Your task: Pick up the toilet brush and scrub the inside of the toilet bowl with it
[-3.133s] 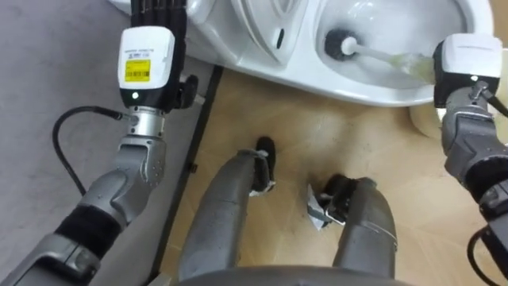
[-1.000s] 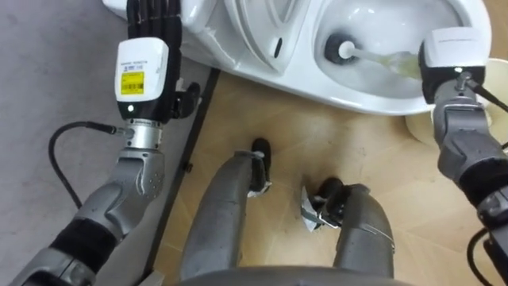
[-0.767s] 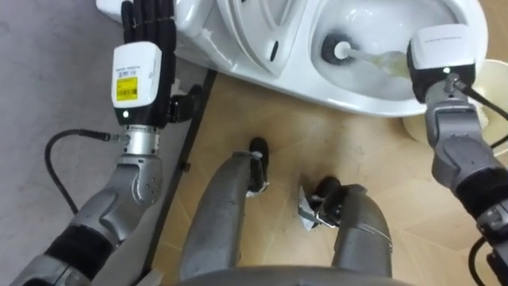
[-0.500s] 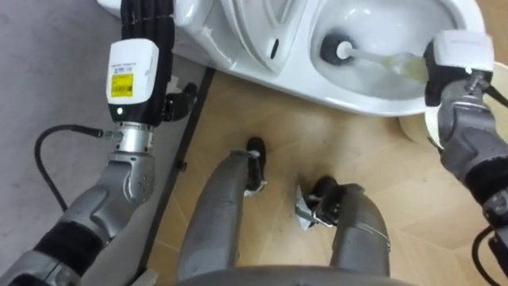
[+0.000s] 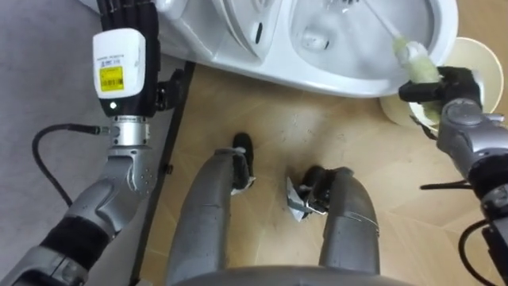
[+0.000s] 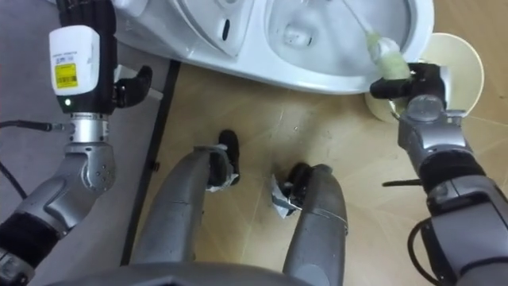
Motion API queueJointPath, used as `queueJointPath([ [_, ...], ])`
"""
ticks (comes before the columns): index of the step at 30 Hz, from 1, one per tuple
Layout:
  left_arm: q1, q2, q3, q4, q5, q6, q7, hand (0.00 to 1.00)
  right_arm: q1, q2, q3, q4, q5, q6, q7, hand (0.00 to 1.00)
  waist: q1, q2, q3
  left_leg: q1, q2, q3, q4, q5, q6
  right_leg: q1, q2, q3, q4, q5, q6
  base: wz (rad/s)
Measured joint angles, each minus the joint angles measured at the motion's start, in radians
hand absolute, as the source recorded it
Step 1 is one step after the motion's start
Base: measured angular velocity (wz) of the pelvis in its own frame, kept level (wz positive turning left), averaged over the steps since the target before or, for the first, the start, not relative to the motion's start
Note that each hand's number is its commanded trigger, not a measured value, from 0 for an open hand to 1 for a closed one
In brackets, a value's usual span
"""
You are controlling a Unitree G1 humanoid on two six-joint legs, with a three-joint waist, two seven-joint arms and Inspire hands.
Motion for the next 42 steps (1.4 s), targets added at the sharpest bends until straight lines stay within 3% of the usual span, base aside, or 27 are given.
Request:
queueJointPath([
  [4,0.002,-0.010,-0.004,0.024,0.015,0.008,-0.011,0.00,0.024,0.001,-0.004,0.005,0.048,0.000,0.001,1.00,0.000,0.002,0.0001,0.036,-0.008,-0.001,-0.024,0.001,0.002,0.032,0.002,0.001,-0.023,0.005,0.006,-0.01],
  [8,0.011,-0.038,-0.004,0.041,0.017,0.009,-0.014,0.00,0.039,0.002,-0.008,0.043,0.079,-0.007,0.008,1.00,0.001,0.006,0.0003,0.083,-0.011,-0.001,-0.053,0.001,0.002,0.081,0.006,-0.003,-0.060,0.010,0.013,0.00],
  [16,0.044,-0.044,-0.004,0.057,0.022,0.005,-0.040,0.00,0.073,0.002,-0.012,0.050,0.081,-0.012,0.014,1.00,0.000,0.004,0.0005,0.153,-0.019,0.000,-0.089,0.001,0.000,0.153,0.006,-0.013,-0.104,0.013,0.018,0.01],
  [18,0.058,-0.051,-0.003,0.062,0.014,-0.003,-0.054,0.00,0.098,0.004,-0.023,0.050,0.069,-0.013,0.014,1.00,0.000,0.004,0.0004,0.187,-0.022,-0.001,-0.106,0.001,-0.001,0.192,0.007,-0.024,-0.126,0.013,0.021,0.05],
  [22,0.074,-0.097,0.021,0.092,-0.013,-0.036,-0.077,0.00,0.157,0.011,-0.046,0.050,-0.030,-0.040,0.012,1.00,0.003,0.000,0.0001,0.252,-0.017,0.004,-0.128,0.000,-0.001,0.269,0.018,-0.027,-0.170,0.018,0.030,-0.01],
  [26,0.101,-0.107,0.055,0.122,-0.039,-0.084,-0.105,0.00,0.203,0.035,-0.057,0.051,-0.129,-0.066,-0.005,1.00,0.007,-0.009,-0.0015,0.326,-0.011,0.007,-0.159,-0.003,-0.007,0.346,0.034,-0.030,-0.221,0.027,0.031,-0.07],
  [29,0.140,-0.118,0.090,0.130,-0.084,-0.107,-0.146,0.00,0.271,0.067,-0.086,0.051,-0.214,-0.094,-0.012,1.00,0.002,-0.017,-0.0095,0.396,-0.007,0.002,-0.182,-0.005,-0.010,0.427,0.051,-0.034,-0.276,0.037,0.035,-0.08],
  [33,0.263,-0.131,0.197,0.142,-0.195,-0.136,-0.187,0.00,0.417,0.119,-0.137,0.035,-0.264,-0.157,-0.006,1.00,0.000,-0.035,-0.0387,0.512,0.005,-0.001,-0.233,-0.010,-0.018,0.567,0.083,-0.056,-0.399,0.067,0.037,-0.07],
  [34,0.278,-0.132,0.211,0.146,-0.206,-0.136,-0.191,0.00,0.439,0.125,-0.149,0.031,-0.277,-0.165,-0.006,1.00,-0.001,-0.038,-0.0411,0.534,0.004,-0.001,-0.246,-0.010,-0.019,0.592,0.088,-0.057,-0.419,0.071,0.039,0.00],
  [37,0.408,-0.151,0.308,0.153,-0.269,-0.141,-0.204,0.00,0.576,0.135,-0.250,-0.030,-0.347,-0.221,-0.013,1.00,-0.010,-0.043,-0.0528,0.660,-0.007,-0.017,-0.320,-0.019,-0.033,0.746,0.109,-0.083,-0.544,0.099,0.057,0.13],
  [39,0.440,-0.157,0.319,0.160,-0.319,-0.154,-0.209,0.00,0.609,0.135,-0.291,-0.038,-0.349,-0.242,-0.017,1.00,-0.011,-0.051,-0.0580,0.707,-0.012,-0.015,-0.353,-0.022,-0.037,0.793,0.112,-0.081,-0.582,0.108,0.064,0.01],
  [42,0.482,-0.195,0.362,0.203,-0.408,-0.189,-0.229,0.00,0.642,0.150,-0.322,-0.073,-0.376,-0.279,-0.017,1.00,-0.002,-0.059,-0.0571,0.788,-0.014,0.000,-0.402,-0.025,-0.043,0.873,0.125,-0.071,-0.658,0.133,0.069,-0.18],
])
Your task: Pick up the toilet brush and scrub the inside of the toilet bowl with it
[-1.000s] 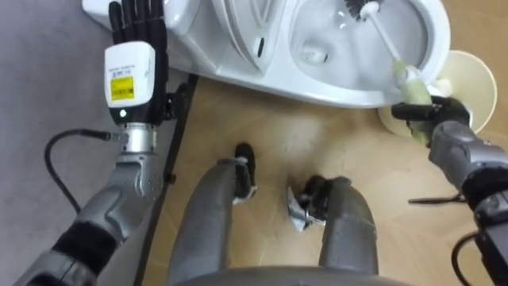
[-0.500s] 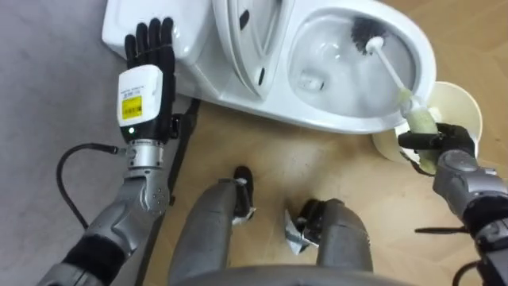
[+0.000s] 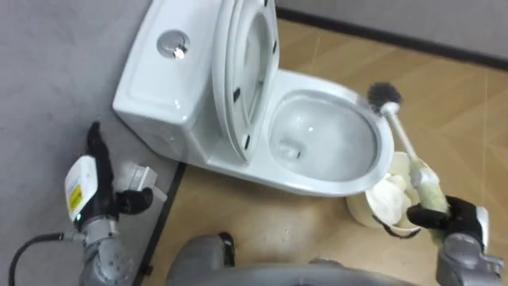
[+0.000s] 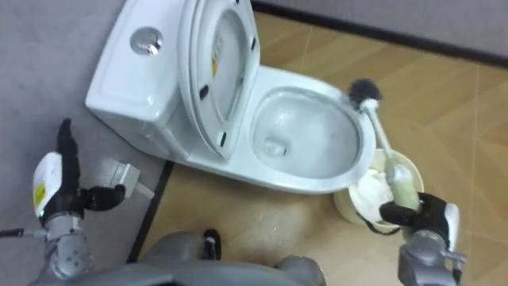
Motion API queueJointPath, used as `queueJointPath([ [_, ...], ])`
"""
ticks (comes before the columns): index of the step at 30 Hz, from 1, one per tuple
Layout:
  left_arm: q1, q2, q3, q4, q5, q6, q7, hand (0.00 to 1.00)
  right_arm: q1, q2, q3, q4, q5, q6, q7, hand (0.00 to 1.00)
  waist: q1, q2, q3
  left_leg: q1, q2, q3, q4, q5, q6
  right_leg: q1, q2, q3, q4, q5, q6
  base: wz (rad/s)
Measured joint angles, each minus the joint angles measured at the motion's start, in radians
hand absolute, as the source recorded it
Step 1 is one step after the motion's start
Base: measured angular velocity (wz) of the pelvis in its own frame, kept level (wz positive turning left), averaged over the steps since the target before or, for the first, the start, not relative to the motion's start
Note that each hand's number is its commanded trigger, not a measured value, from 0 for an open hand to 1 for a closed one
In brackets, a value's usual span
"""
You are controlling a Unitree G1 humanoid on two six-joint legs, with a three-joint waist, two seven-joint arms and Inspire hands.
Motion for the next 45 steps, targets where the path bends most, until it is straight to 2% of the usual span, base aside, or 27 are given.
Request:
queueJointPath([
  [3,0.010,-0.026,0.029,0.051,-0.062,-0.010,-0.023,0.00,0.039,0.028,-0.014,-0.011,-0.003,-0.039,-0.001,1.00,0.000,-0.009,0.0004,0.056,-0.002,0.006,-0.019,-0.008,-0.009,0.058,0.004,0.004,-0.034,0.004,0.001,-0.12],
  [7,0.017,-0.043,0.078,0.137,-0.158,-0.020,-0.083,0.00,0.058,0.052,-0.044,-0.008,-0.019,-0.045,-0.020,1.00,0.001,-0.010,0.0022,0.108,0.000,0.010,-0.044,-0.018,-0.023,0.102,0.013,0.020,-0.059,0.008,-0.002,-0.17],
  [11,0.015,-0.049,0.105,0.239,-0.185,-0.017,-0.133,0.00,0.060,0.052,-0.044,-0.002,-0.022,-0.050,-0.025,1.00,-0.003,-0.001,0.0034,0.137,-0.001,0.010,-0.071,-0.019,-0.026,0.108,0.014,0.035,-0.060,0.008,-0.002,-0.17],
  [14,0.011,-0.054,0.113,0.281,-0.206,-0.006,-0.163,0.00,0.057,0.057,-0.044,0.032,-0.027,-0.052,-0.025,1.00,-0.006,-0.001,0.0037,0.153,-0.005,0.011,-0.084,-0.020,-0.028,0.123,0.013,0.040,-0.073,0.008,-0.002,-0.04],
  [16,0.001,-0.069,0.142,0.316,-0.206,0.002,-0.179,0.00,0.054,0.065,-0.051,0.061,-0.026,-0.052,-0.025,1.00,-0.011,-0.001,0.0041,0.157,-0.007,0.009,-0.086,-0.020,-0.028,0.125,0.011,0.041,-0.073,0.009,-0.001,0.00],
  [18,0.008,-0.073,0.148,0.353,-0.207,0.031,-0.202,0.00,0.062,0.098,-0.082,0.065,-0.027,-0.051,-0.028,1.00,-0.023,-0.001,0.0042,0.173,-0.008,0.011,-0.093,-0.021,-0.029,0.137,0.010,0.043,-0.074,0.011,0.002,-0.02],
  [21,0.004,-0.073,0.157,0.399,-0.205,0.074,-0.240,0.00,0.059,0.115,-0.084,0.093,-0.033,-0.048,-0.025,1.00,-0.046,-0.001,0.0043,0.187,-0.011,0.014,-0.104,-0.021,-0.030,0.146,0.010,0.044,-0.075,0.011,0.002,-0.02],
  [22,0.002,-0.073,0.166,0.417,-0.201,0.086,-0.256,0.00,0.053,0.119,-0.090,0.120,-0.039,-0.047,-0.019,0.95,-0.057,-0.001,0.0045,0.192,-0.012,0.013,-0.105,-0.021,-0.030,0.154,0.009,0.044,-0.078,0.012,0.004,0.05],
  [23,0.000,-0.073,0.172,0.427,-0.194,0.092,-0.264,0.00,0.053,0.123,-0.099,0.131,-0.045,-0.046,-0.015,0.74,-0.058,0.000,0.0042,0.196,-0.013,0.013,-0.106,-0.021,-0.030,0.157,0.009,0.045,-0.081,0.012,0.004,0.00],
  [24,-0.006,-0.073,0.189,0.443,-0.176,0.105,-0.281,0.00,0.052,0.131,-0.115,0.155,-0.054,-0.044,-0.008,0.07,-0.058,0.002,0.0055,0.198,-0.013,0.015,-0.107,-0.021,-0.030,0.164,0.010,0.047,-0.091,0.013,0.005,-0.05],
  [25,-0.023,-0.073,0.204,0.457,-0.151,0.122,-0.297,0.00,0.057,0.133,-0.121,0.167,-0.067,-0.036,-0.006,0.00,-0.060,0.005,0.0063,0.198,-0.013,0.016,-0.106,-0.022,-0.030,0.164,0.010,0.047,-0.091,0.013,0.006,0.00],
  [27,-0.039,-0.073,0.211,0.468,-0.137,0.139,-0.315,0.00,0.060,0.133,-0.121,0.191,-0.084,-0.030,-0.001,0.00,-0.064,0.012,0.0066,0.197,-0.011,0.016,-0.104,-0.022,-0.030,0.163,0.011,0.055,-0.090,0.013,0.005,-0.04],
  [32,-0.080,-0.075,0.211,0.497,-0.133,0.148,-0.326,0.00,0.058,0.137,-0.120,0.214,-0.089,-0.024,0.009,0.00,-0.080,0.033,0.0069,0.201,-0.005,0.036,-0.104,-0.022,-0.029,0.156,0.014,0.076,-0.088,0.017,0.001,-0.14],
  [39,-0.107,-0.076,0.214,0.506,-0.088,0.154,-0.345,0.00,0.051,0.139,-0.121,0.255,-0.086,-0.013,0.023,0.00,-0.084,0.025,0.0052,0.221,-0.004,0.062,-0.121,-0.022,-0.029,0.154,0.014,0.100,-0.089,0.024,0.006,-0.12],
  [45,-0.111,-0.078,0.225,0.539,-0.017,0.185,-0.360,0.00,0.038,0.150,-0.121,0.298,-0.066,-0.002,0.041,0.00,-0.079,0.019,0.0050,0.236,-0.005,0.067,-0.138,-0.022,-0.029,0.156,0.015,0.113,-0.090,0.025,0.007,-0.06],
])
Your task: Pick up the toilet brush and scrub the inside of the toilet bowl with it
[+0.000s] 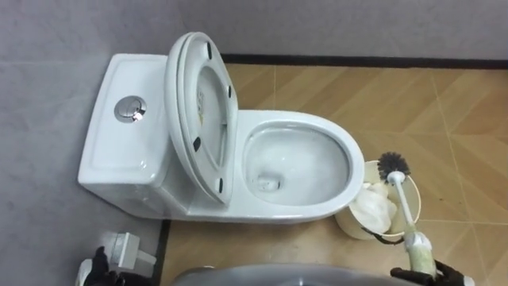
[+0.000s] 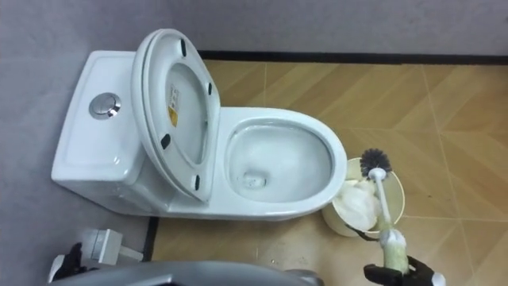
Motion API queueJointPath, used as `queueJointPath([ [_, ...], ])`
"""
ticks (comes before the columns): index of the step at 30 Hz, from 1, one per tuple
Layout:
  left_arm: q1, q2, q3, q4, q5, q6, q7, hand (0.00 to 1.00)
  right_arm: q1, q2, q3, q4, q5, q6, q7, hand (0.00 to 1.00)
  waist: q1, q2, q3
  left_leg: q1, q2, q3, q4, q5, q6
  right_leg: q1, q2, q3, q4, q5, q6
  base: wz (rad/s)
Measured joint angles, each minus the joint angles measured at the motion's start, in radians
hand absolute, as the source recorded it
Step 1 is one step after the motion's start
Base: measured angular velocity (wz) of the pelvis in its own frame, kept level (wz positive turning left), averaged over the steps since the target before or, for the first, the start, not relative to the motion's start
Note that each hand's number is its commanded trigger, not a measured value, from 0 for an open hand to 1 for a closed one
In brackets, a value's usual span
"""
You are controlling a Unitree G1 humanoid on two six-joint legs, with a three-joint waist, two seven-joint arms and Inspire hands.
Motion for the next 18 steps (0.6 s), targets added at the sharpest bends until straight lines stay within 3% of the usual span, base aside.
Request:
queueJointPath([
  [9,0.002,-0.007,0.001,0.006,0.058,0.036,-0.029,0.00,-0.015,0.033,0.000,0.059,0.016,0.039,0.013,0.00,-0.003,0.006,0.0012,-0.001,0.000,-0.011,0.005,-0.001,0.000,0.004,0.000,-0.007,0.000,0.000,0.000,0.01],
  [14,-0.007,-0.012,0.007,0.008,0.091,0.070,-0.061,0.00,-0.016,0.032,-0.010,0.088,0.046,0.047,0.085,0.00,-0.004,0.013,0.0023,-0.001,0.001,-0.015,0.008,0.000,0.000,0.007,0.001,-0.011,0.000,0.000,0.000,0.00],
  [18,-0.009,-0.026,0.006,0.008,0.095,0.102,-0.091,0.00,-0.015,0.032,-0.007,0.094,0.059,0.085,0.161,0.00,-0.004,0.012,0.0023,0.000,0.001,-0.015,0.011,0.000,0.000,0.009,0.001,-0.009,-0.001,0.000,0.000,0.00],
])
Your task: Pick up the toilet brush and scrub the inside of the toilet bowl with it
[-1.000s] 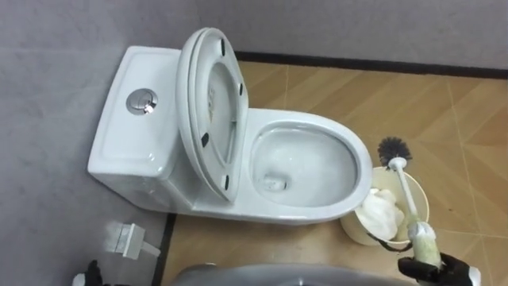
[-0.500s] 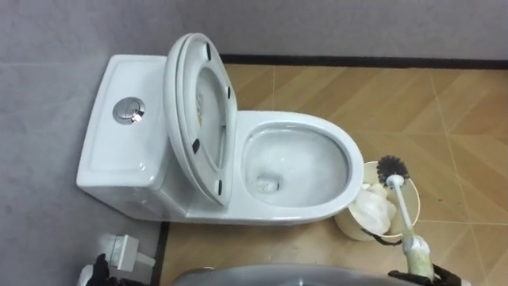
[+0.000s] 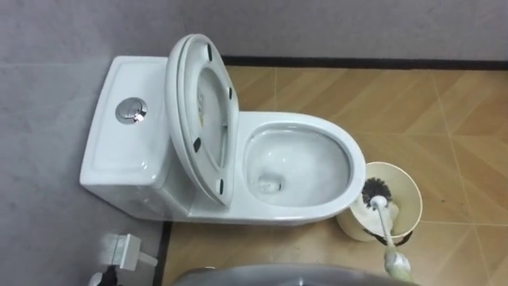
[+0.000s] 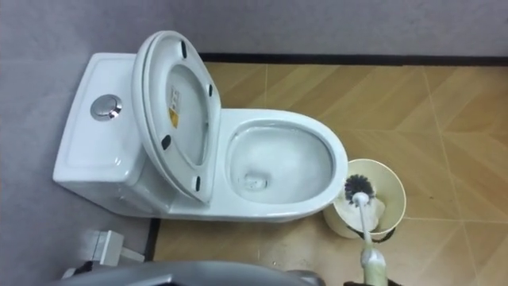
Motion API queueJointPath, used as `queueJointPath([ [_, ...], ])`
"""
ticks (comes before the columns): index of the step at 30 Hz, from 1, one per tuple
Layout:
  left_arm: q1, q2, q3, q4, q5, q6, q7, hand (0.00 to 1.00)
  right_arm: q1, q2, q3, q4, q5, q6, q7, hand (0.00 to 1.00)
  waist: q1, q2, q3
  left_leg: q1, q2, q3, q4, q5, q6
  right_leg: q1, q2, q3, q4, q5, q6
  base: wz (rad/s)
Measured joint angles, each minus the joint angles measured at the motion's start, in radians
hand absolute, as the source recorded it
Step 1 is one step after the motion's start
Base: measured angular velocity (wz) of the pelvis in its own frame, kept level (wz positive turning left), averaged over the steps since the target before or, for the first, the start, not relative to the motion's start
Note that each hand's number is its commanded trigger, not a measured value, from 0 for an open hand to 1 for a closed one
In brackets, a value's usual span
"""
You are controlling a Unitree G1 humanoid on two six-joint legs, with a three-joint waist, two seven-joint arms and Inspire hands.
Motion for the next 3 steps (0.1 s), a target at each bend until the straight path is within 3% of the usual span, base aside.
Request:
queueJointPath([
  [3,-0.002,-0.012,0.000,0.000,0.000,0.022,-0.002,0.00,0.001,0.001,0.008,0.004,0.013,0.014,0.033,0.00,-0.003,-0.001,-0.0001,0.001,0.000,0.000,0.002,0.000,0.000,0.004,0.001,-0.001,-0.001,0.000,0.000,0.00],
])
